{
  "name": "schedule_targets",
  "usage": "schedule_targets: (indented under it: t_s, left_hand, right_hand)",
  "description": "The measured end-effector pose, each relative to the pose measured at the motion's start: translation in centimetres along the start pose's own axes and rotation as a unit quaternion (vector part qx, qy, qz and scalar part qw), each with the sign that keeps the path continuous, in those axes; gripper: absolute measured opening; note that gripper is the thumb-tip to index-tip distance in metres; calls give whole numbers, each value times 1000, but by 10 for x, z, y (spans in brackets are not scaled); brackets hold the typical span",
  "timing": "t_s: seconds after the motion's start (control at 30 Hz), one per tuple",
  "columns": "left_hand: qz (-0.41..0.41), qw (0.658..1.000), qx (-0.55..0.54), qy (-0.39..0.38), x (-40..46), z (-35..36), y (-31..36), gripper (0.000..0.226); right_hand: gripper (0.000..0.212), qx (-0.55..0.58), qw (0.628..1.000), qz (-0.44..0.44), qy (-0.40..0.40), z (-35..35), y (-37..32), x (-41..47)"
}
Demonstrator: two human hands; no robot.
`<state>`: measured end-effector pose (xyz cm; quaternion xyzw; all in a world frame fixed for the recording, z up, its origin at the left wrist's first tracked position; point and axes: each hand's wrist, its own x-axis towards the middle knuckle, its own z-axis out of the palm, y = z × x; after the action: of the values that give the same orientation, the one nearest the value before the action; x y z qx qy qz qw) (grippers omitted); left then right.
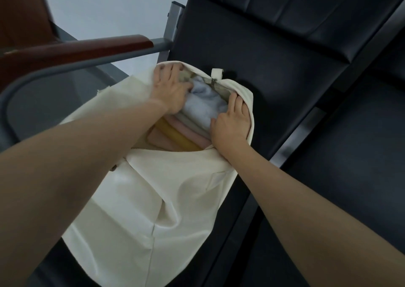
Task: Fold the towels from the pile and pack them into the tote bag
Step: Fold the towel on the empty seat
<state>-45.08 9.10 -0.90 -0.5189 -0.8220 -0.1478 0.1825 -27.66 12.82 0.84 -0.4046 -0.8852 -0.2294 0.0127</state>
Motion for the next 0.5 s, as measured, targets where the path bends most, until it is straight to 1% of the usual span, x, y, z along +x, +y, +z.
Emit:
schedule_targets:
  t_s: [0.1, 0.17, 0.23, 0.3, 0.33, 0.4, 0.5]
  left_hand:
    - [-37, 994, 20, -105, 4, -4, 3, 31]
    - [-48, 985, 53, -159, 9, -8, 8, 38]
    - [-46, 975, 123, -177, 12, -11, 14, 44]
    - [-43, 962, 210, -168, 13, -16, 18, 48]
    - [-42, 957, 236, -162, 12, -18, 20, 51]
    - [-51, 952, 235, -188, 9, -18, 21, 55]
    - [-78, 946, 169, -265, 5, -20, 16, 57]
  right_hand:
    - [41, -21, 1000, 1, -13, 1, -3, 4]
    - [43, -44, 999, 0, -23, 0, -2, 5]
    - [45, -61, 998, -2, -30, -3, 2, 7]
    - [45, -83, 996, -7, -33, -6, 6, 9]
    - [46, -92, 995, -9, -38, -7, 7, 10]
    - [48, -103, 992, -22, -62, -7, 9, 8]
    - [47, -123, 985, -54, -109, -8, 10, 1]
